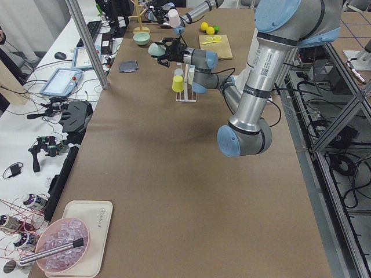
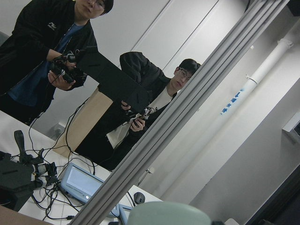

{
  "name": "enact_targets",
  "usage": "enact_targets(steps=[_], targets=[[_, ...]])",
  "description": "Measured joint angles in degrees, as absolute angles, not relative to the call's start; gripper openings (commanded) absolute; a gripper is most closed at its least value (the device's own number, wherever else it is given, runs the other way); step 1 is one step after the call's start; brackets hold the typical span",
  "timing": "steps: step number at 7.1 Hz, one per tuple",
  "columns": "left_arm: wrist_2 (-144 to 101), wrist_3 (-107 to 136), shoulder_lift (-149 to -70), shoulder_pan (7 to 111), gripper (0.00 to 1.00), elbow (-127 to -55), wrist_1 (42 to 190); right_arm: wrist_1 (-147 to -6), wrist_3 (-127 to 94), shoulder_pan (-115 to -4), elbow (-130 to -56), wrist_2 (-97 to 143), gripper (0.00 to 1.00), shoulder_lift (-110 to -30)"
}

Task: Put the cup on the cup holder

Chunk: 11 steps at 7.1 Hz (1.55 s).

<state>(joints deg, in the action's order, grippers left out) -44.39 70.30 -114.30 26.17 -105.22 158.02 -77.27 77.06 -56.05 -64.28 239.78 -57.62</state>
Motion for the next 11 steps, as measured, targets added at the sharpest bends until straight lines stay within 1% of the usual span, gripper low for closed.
enact_targets(steps=[1,3,4,7,9,11], targets=[[-40.43,69.03,-114.6,22.54,0.12,-105.26,158.61,-77.29,78.7,-55.37,-63.33,240.08,0.27,-56.19],[-34.53,64.36,-115.09,16.24,0.12,-105.3,161.59,-77.26,82.45,-54.73,-61.22,240.83,0.23,-53.7],[-33.28,61.19,-115.36,14.63,0.12,-105.34,163.93,-77.2,83.48,-54.39,-60.59,240.91,0.21,-52.71],[-32.56,55.04,-115.37,13.13,0.12,-104.7,170.55,-77.19,84.54,-52.85,-58.82,240.85,0.22,-50.16],[-32.2,53.76,-115.03,12.5,0.12,-100.25,174.65,-77.39,85.49,-50.45,-56.26,240.82,0.22,-47.11],[-31.46,52.97,-114.65,11.81,0.11,-96.1,179.44,-77.66,86.15,-47.92,-55.4,240.59,0.22,-46.11]])
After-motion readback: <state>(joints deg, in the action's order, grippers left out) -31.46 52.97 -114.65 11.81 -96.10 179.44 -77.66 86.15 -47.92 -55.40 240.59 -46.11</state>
